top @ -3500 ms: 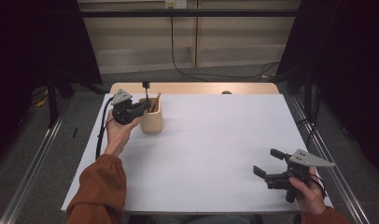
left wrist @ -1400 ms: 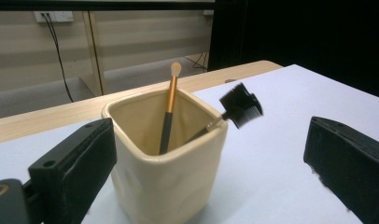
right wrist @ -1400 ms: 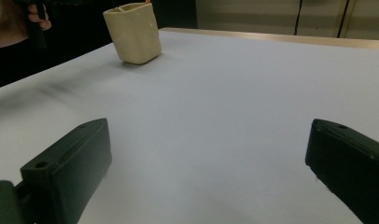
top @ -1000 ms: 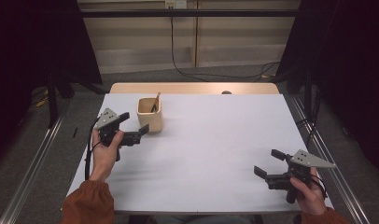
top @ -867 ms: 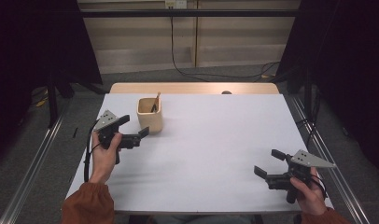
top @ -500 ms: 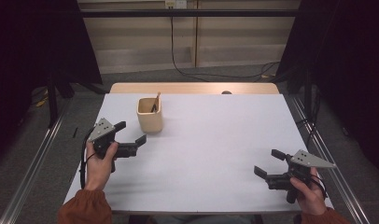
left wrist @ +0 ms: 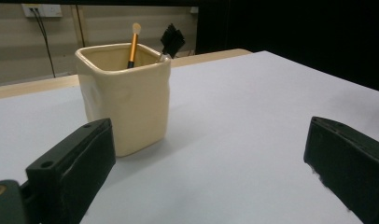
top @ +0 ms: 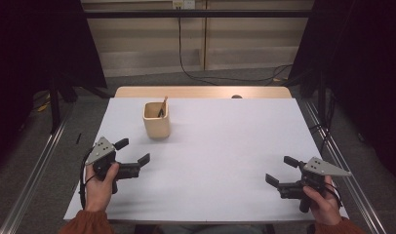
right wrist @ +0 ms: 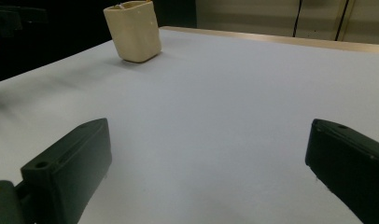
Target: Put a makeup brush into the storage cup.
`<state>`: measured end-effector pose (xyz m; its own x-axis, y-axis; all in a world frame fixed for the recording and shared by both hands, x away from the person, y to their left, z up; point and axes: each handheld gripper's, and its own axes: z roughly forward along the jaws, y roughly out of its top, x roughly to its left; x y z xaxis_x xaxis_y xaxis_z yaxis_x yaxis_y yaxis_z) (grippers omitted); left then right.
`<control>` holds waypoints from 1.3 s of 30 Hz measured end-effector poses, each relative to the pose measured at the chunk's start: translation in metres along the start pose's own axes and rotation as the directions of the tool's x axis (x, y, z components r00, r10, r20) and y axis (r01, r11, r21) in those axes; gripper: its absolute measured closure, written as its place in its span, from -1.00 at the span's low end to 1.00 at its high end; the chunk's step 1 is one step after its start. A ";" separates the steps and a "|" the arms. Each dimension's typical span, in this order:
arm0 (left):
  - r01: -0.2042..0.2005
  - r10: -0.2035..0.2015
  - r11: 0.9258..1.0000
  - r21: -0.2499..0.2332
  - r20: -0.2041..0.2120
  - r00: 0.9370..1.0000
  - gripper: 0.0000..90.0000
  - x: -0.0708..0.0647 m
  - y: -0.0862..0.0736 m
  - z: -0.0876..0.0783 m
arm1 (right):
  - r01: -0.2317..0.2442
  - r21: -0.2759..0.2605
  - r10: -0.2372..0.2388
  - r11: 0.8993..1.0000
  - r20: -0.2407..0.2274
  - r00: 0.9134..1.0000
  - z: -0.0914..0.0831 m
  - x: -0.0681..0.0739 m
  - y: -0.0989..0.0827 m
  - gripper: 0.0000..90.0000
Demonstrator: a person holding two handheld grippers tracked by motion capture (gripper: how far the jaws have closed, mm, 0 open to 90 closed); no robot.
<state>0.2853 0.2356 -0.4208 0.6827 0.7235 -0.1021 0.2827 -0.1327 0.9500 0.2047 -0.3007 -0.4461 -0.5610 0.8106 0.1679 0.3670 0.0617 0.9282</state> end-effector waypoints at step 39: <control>0.030 -0.033 0.998 -0.049 -0.058 0.998 -0.95 -0.021 -0.034 -0.050 | 0.015 -0.008 -0.015 1.000 0.007 1.000 -0.001 -0.001 0.001 -1.00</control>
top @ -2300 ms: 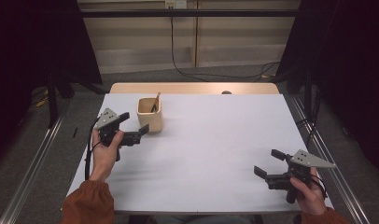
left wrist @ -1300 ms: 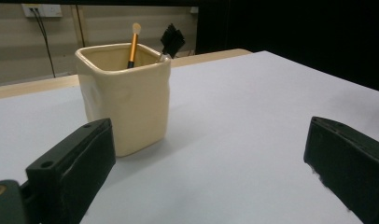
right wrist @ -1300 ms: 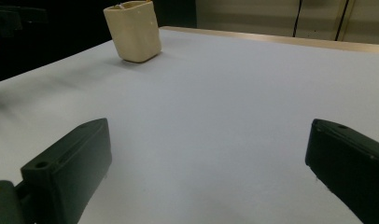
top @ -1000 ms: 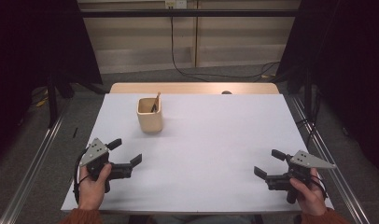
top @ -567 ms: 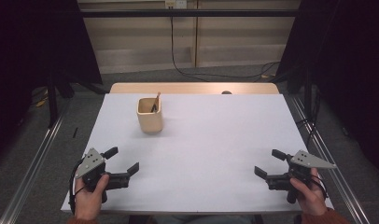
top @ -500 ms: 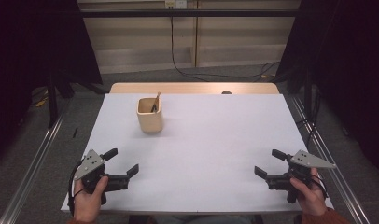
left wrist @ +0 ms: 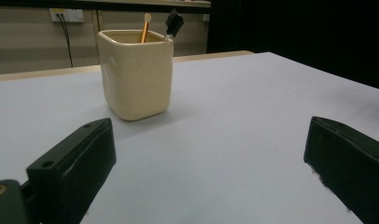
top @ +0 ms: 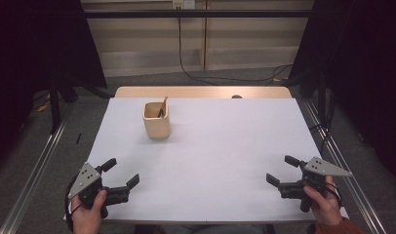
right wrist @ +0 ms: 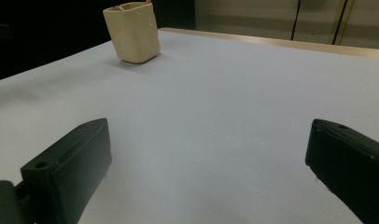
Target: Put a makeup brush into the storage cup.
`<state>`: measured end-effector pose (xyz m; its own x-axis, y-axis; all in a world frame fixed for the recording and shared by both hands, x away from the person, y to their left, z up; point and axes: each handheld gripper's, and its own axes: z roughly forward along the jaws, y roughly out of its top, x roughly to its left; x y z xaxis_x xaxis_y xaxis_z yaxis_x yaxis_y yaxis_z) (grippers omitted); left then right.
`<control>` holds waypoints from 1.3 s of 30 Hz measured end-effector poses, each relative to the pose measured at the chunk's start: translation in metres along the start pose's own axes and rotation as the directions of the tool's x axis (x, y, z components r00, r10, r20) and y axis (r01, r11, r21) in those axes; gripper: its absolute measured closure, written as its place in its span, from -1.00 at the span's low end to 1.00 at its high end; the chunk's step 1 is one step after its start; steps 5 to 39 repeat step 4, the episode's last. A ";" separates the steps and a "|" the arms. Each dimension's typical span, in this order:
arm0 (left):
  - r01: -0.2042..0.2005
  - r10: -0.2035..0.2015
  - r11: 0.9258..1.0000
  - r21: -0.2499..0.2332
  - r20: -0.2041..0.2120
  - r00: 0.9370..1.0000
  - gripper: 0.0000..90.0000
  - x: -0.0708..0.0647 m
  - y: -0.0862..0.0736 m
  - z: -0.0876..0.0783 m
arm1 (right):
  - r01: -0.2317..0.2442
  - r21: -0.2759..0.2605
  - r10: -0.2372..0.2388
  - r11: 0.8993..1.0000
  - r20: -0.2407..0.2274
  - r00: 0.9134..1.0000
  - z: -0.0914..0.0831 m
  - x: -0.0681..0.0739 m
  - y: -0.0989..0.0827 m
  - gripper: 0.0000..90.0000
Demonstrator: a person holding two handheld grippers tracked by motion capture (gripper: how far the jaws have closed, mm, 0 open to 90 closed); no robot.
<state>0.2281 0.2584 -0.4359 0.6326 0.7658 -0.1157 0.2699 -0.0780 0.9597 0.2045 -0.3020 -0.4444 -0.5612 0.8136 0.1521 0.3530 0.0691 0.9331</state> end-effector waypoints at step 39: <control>0.007 -0.007 1.000 -0.001 -0.002 1.000 -0.95 0.001 -0.001 -0.001 | -0.003 -0.001 0.003 1.000 0.001 1.000 0.001 0.000 0.000 -1.00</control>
